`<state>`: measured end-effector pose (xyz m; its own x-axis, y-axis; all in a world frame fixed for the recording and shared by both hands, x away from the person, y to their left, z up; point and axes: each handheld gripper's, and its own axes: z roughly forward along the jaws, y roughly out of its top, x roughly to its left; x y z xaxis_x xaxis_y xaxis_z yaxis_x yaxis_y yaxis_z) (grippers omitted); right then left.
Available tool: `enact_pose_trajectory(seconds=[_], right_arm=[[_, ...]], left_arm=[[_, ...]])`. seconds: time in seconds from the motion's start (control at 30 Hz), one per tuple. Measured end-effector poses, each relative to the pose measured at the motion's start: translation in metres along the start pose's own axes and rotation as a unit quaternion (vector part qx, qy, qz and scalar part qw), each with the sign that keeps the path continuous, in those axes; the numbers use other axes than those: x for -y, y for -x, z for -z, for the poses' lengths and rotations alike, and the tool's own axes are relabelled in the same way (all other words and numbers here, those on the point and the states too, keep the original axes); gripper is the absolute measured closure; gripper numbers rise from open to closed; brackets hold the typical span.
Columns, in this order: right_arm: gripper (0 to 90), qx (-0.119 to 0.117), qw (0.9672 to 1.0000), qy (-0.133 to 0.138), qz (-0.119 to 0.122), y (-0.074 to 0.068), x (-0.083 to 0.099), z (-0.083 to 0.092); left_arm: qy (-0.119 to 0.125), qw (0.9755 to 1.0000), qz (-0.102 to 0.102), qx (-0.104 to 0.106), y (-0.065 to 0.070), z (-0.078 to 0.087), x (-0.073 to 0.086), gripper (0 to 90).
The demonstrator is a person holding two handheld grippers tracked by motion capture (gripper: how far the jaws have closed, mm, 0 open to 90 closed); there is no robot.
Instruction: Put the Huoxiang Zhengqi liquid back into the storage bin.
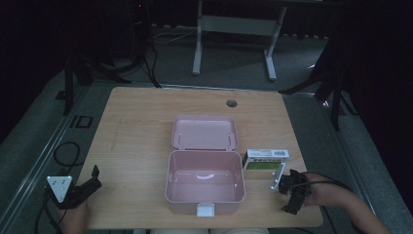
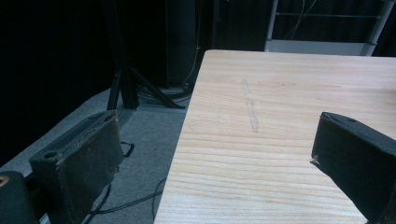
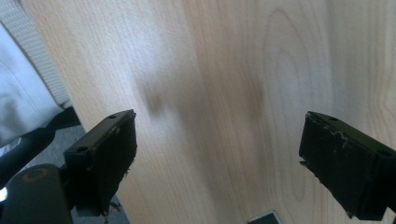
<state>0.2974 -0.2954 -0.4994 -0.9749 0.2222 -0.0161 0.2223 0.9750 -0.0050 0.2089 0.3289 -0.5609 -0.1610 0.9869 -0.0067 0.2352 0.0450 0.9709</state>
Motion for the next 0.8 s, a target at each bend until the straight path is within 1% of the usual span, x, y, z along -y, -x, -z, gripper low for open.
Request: enact_pose_trajectory(seconds=[0.07, 0.13, 0.17, 0.2, 0.23, 0.27, 0.3, 0.33, 0.37, 0.43, 0.47, 0.53, 0.57, 0.6, 0.67, 0.7, 0.73, 0.77, 0.8], right_arm=[[10.7, -0.001, 1.0000, -0.007, 0.006, -0.002, -0.006, 0.000], [10.7, -0.012, 0.9998, -0.012, 0.010, -0.003, -0.013, 0.001], [10.7, -0.010, 0.9998, -0.013, 0.013, -0.005, -0.016, 0.001], [10.7, -0.010, 0.9997, -0.012, 0.018, -0.005, -0.019, 0.002], [10.7, -0.010, 0.9997, -0.012, 0.018, -0.005, -0.019, 0.002], [10.6, -0.015, 0.9995, -0.011, 0.024, -0.006, -0.025, 0.003], [10.7, -0.012, 0.9995, -0.011, 0.026, -0.006, -0.028, 0.003], [10.7, -0.013, 0.9993, -0.011, 0.034, -0.007, -0.031, 0.004], [10.7, -0.008, 0.9990, -0.011, 0.042, -0.007, -0.034, 0.005], [13.6, -0.010, 0.9986, -0.009, 0.050, -0.008, -0.040, 0.007], [13.7, -0.006, 0.9985, -0.002, 0.055, -0.008, -0.043, 0.009], [13.7, -0.011, 0.9980, -0.003, 0.062, -0.008, -0.049, 0.012], [13.6, -0.003, 0.9977, -0.006, 0.067, -0.009, -0.051, 0.014], [13.5, -0.003, 0.9974, -0.006, 0.071, -0.008, -0.053, 0.016], [13.6, 0.004, 0.9969, 0.000, 0.079, -0.008, -0.057, 0.021], [13.7, 0.002, 0.9966, 0.003, 0.082, -0.008, -0.058, 0.024], [14.2, 0.006, 0.9961, 0.007, 0.088, -0.008, -0.059, 0.027], [14.2, 0.006, 0.9961, 0.007, 0.088, -0.008, -0.059, 0.027], [14.6, 0.012, 0.9953, 0.010, 0.096, -0.006, -0.062, 0.033]], left_arm=[[-0.001, 1.0000, 0.000, 0.000, 0.000, 0.000, 0.000, 2.1], [-0.001, 1.0000, 0.000, 0.001, 0.000, 0.000, 0.000, 2.1], [-0.001, 1.0000, 0.000, 0.001, 0.000, 0.000, 0.000, 2.1], [-0.001, 1.0000, 0.000, 0.001, 0.000, 0.000, 0.000, 2.1], [-0.001, 1.0000, 0.000, 0.001, 0.000, 0.000, 0.000, 2.1], [-0.001, 1.0000, 0.000, 0.002, 0.000, 0.000, 0.000, 2.1], [-0.001, 1.0000, 0.000, 0.002, 0.000, 0.000, 0.000, 2.1], [-0.001, 1.0000, 0.000, 0.003, 0.000, 0.000, 0.000, 2.1], [-0.001, 1.0000, 0.000, 0.003, 0.000, 0.000, 0.000, 2.1], [-0.002, 1.0000, -0.001, 0.003, 0.000, 0.000, 0.000, 2.1], [-0.002, 1.0000, -0.001, 0.003, 0.000, 0.000, 0.000, 2.1], [-0.002, 1.0000, -0.001, 0.003, 0.000, 0.000, 0.000, 2.1], [-0.001, 1.0000, 0.000, 0.004, 0.000, 0.000, 0.000, 2.1], [-0.002, 1.0000, -0.001, 0.003, 0.000, 0.000, 0.000, 2.1], [-0.002, 1.0000, -0.001, 0.004, 0.000, 0.000, 0.000, 2.1], [-0.002, 1.0000, -0.001, 0.004, 0.000, 0.000, 0.000, 2.1], [-0.002, 1.0000, -0.001, 0.005, 0.000, 0.000, 0.000, 2.1], [-0.002, 1.0000, -0.001, 0.005, 0.000, 0.000, 0.000, 2.1], [-0.002, 1.0000, -0.001, 0.004, 0.000, 0.000, 0.000, 2.1]])
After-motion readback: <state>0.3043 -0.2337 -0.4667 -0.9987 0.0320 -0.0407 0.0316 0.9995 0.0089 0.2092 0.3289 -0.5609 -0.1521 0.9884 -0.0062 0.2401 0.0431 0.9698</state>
